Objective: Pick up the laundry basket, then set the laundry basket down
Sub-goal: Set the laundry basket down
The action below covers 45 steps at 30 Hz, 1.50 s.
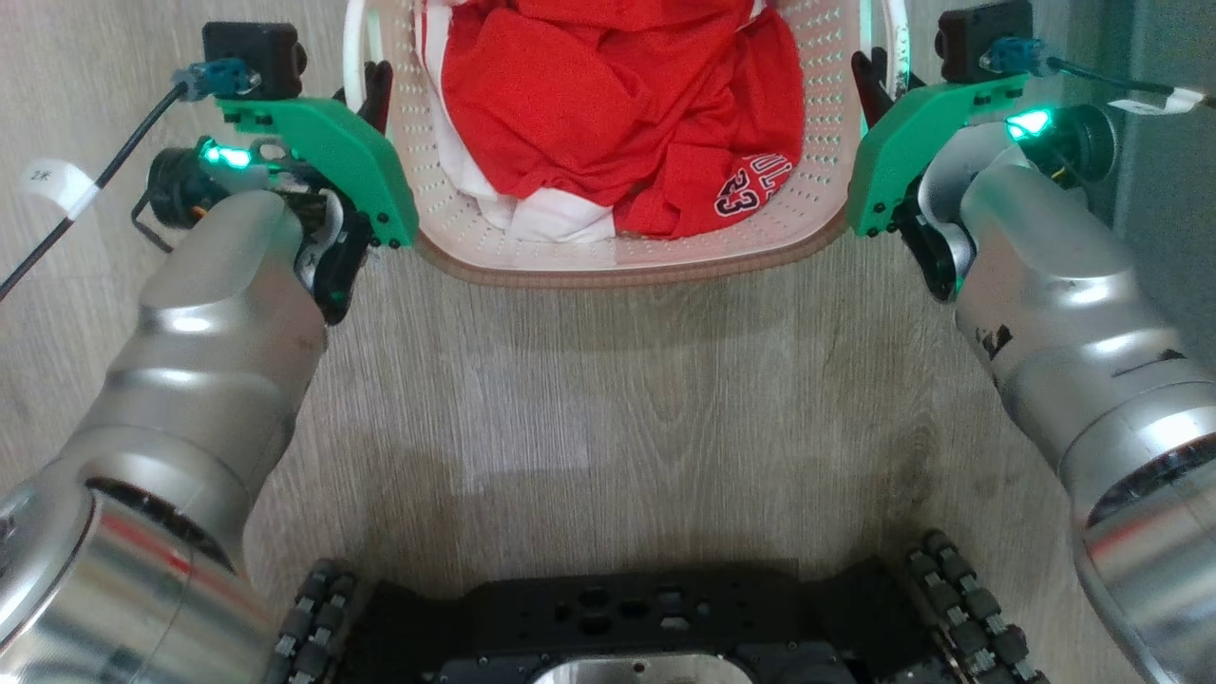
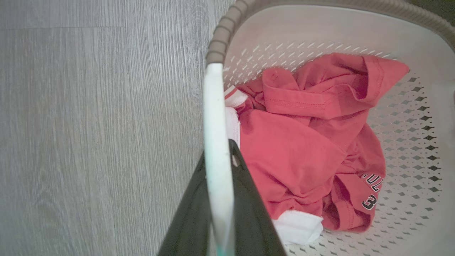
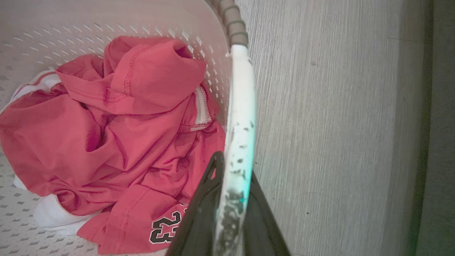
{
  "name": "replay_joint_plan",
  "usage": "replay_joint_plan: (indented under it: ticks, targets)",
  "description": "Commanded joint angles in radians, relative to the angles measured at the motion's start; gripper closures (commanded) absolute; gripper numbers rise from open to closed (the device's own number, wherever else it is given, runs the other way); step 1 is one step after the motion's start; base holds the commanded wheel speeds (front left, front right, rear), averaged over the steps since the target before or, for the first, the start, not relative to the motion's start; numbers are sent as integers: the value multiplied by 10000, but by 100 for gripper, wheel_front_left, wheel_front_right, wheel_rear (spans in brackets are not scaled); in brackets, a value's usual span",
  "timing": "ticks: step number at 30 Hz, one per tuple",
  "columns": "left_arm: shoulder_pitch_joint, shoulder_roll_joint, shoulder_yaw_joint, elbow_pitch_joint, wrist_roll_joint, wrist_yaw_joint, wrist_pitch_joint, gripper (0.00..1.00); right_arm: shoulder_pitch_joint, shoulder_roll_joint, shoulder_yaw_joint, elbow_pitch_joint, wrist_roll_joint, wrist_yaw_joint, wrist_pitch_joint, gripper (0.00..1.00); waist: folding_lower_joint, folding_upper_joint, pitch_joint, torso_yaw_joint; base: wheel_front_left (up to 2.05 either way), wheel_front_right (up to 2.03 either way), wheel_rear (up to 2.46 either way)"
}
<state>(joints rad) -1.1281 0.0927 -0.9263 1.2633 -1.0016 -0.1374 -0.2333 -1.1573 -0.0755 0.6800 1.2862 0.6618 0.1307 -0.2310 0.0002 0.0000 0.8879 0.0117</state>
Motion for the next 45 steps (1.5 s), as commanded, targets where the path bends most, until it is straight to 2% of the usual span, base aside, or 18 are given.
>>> replay_joint_plan:
  ticks: [1, 30, 31, 32, 33, 45]
  targets:
    - [-148, 587, 114, 52, 91, 68, -212, 100, 311, -204, -125, 45, -186, 0, -103, 100, -2, 0, 116, -4, 0, 0, 0]
    - [-130, 535, -536, -355, -540, 67, -140, 100, 500, 209, -2638, 46, -3177, 0, 437, 100, -2, 0, 298, 17, 0, 0, 0]
    - [-148, 535, -497, -346, -608, 67, -148, 84, 479, 219, -2664, 46, -3220, 0, 387, 98, -2, 0, 298, 25, 0, 0, 0]
    - [-147, 519, -522, -375, -644, 67, -133, 0, 499, 230, -2686, 46, -3207, 0, 421, 51, -2, 0, 290, 29, 0, 0, 0]
    - [-145, 510, -562, -401, -663, 67, -125, 0, 530, 238, -2682, 42, -3170, 0, 479, 0, -2, 0, 276, 37, 0, 0, 0]
    - [-85, 579, -919, -621, -1029, 67, -69, 0, 782, 250, -1916, -480, -2453, 0, 587, 0, -2, 0, 126, 72, 0, 0, 0]
